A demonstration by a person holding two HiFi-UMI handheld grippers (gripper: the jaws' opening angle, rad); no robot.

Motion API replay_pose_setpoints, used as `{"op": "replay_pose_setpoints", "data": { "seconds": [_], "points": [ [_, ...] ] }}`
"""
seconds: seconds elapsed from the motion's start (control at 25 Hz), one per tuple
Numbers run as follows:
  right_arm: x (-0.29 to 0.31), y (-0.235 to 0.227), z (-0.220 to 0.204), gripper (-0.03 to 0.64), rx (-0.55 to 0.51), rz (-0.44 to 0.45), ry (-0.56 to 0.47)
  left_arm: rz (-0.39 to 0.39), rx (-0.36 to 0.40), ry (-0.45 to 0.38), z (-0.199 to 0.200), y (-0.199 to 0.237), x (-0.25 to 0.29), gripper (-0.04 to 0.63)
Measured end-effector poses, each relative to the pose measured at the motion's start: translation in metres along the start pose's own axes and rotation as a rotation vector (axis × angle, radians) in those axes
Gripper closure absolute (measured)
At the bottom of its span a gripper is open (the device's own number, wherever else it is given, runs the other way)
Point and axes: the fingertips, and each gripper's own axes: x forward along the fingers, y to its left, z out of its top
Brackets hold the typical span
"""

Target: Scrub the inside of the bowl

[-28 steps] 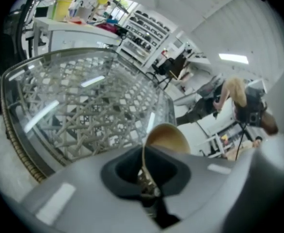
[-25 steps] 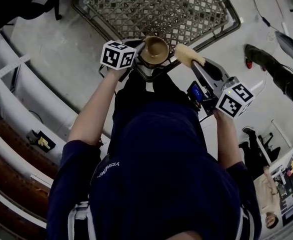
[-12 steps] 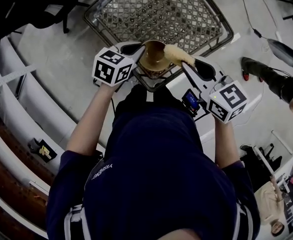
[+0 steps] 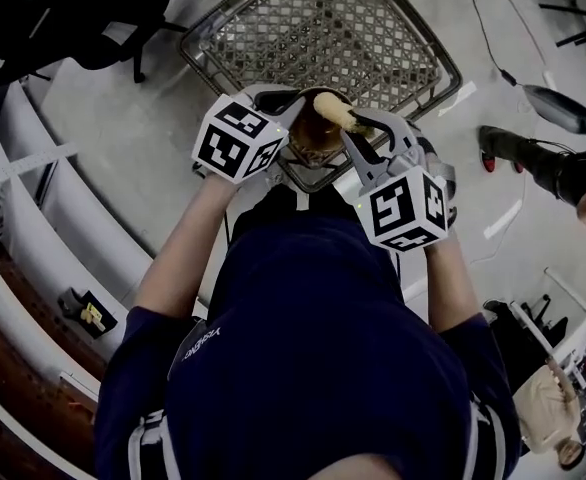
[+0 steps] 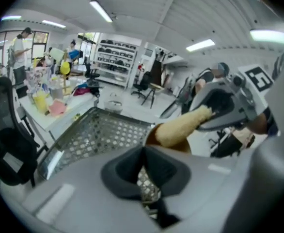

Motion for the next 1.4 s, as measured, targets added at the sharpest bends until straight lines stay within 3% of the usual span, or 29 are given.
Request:
{"op": "replay_pose_setpoints", "data": {
  "seconds": [0.16,0.36,0.76,1.04,1.4],
  "points": [
    [0.006,0.003,0.008,0.546,-0.125,-0.018,0.054,-0.013,0.007,0.008,0.004,-0.005,-0.005,0.584],
    [0.009,0.002,0.009,0.547,-0.207,-0.056,0.099,-0.007,0.028,0.018,0.005,-0.004,-0.009,0.584],
    [0.015,0.022,0.004,0.548,-0.188,-0.027,0.171,0.071,0.090,-0.009,0.019,0.015,-0.026,0.584],
    [0.021,0.044,0.018,0.548,-0.193,0.036,0.129,0.059,0.085,-0.048,0.032,0.007,-0.029,0.584],
    [0.020,0.008,0.023,0.548,-0.189,-0.091,0.135,0.038,0.105,-0.050,0.036,-0.007,-0.029,0.584]
  ]
}}
